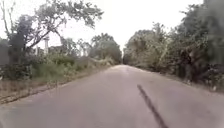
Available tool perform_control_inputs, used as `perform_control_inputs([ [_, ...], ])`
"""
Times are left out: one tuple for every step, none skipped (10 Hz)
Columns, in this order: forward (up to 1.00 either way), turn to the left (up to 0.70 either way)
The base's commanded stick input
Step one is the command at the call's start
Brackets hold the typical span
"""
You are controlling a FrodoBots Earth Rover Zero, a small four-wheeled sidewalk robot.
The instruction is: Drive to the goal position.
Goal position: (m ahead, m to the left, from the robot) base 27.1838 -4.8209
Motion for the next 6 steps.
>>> perform_control_inputs([
  [1.00,0.00],
  [1.00,0.00],
  [1.00,0.00],
  [1.00,0.00],
  [1.00,0.00],
  [1.00,0.00],
])
